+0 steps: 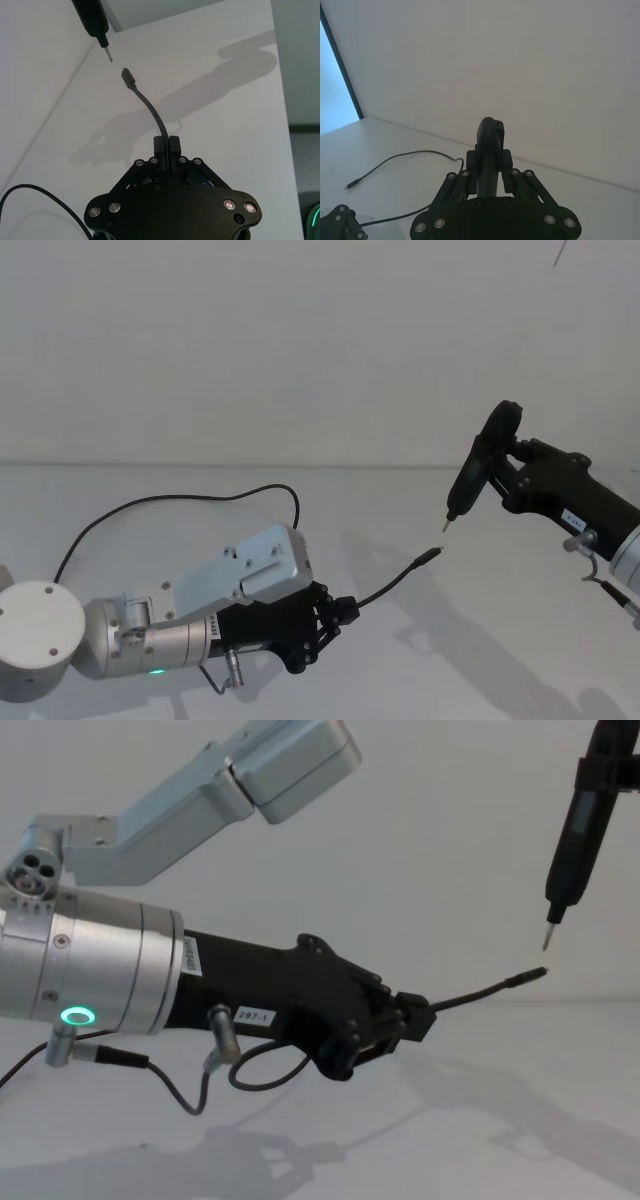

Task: Pick up the data cable with the one hand.

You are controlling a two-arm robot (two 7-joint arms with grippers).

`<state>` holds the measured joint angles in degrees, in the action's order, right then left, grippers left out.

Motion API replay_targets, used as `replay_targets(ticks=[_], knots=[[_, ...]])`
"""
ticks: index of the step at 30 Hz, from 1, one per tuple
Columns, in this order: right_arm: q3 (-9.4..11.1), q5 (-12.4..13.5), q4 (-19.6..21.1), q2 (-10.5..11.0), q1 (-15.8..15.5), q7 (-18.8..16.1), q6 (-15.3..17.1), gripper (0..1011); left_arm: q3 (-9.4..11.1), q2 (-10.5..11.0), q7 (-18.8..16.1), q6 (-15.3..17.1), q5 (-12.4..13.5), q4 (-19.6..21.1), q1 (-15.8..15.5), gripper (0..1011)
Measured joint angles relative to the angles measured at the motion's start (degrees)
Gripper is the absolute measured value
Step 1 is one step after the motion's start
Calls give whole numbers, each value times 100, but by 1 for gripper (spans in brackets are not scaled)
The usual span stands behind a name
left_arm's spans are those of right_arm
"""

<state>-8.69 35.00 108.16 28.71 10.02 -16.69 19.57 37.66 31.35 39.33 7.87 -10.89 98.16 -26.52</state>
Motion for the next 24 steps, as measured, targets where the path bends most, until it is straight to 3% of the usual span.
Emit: replay_targets(ticks=[24], knots=[[-56,209,30,117,91,174,347,279,0,0,9,-22,0,0,-5,54]])
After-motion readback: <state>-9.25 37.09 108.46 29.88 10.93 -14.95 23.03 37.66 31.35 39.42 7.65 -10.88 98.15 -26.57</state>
